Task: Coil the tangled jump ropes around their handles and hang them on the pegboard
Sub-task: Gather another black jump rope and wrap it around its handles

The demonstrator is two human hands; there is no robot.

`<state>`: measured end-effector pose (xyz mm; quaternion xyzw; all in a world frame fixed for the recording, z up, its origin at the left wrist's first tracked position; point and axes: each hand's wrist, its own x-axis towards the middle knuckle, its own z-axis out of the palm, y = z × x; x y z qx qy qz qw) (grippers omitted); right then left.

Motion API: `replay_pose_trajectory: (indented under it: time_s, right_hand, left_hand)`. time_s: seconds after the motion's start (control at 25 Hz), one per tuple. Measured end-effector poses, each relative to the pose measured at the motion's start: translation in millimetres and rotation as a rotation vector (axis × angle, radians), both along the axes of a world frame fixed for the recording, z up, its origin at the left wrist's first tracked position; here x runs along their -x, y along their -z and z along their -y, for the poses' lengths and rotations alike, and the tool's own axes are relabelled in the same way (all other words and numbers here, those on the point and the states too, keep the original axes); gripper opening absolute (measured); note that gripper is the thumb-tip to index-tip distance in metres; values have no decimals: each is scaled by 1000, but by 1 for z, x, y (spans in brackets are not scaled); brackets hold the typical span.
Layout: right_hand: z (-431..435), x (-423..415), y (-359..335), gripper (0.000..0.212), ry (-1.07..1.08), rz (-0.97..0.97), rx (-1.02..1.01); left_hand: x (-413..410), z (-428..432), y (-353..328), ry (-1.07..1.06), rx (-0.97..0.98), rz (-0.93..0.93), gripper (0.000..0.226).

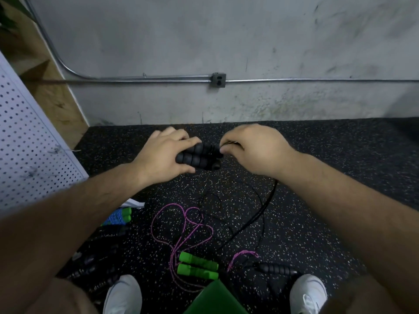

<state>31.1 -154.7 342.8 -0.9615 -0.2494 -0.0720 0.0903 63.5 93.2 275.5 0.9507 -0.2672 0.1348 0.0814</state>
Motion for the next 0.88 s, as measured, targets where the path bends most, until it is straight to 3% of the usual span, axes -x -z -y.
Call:
replay_pose_trajectory:
  time_s: [0.16, 0.32, 0.44, 0.6, 0.88]
  right_hand:
    - [20, -21, 8, 13, 15, -39, -139]
    - [37, -33, 28, 8, 23, -350, -609]
    - [31, -23, 53, 22, 105, -591, -843]
    - [7, -2, 71, 35, 98, -672, -547]
    - [-13, 17, 51, 36, 46, -907, -410]
  left_hand:
    - [14, 14, -4, 176, 67, -160, 70]
    - [27, 27, -19, 237, 333, -238, 69]
    - [33, 37, -22, 165, 455, -162, 71]
    - [30, 46, -20, 20, 431, 24, 74]
    - [12, 33, -16, -157, 228, 140, 74]
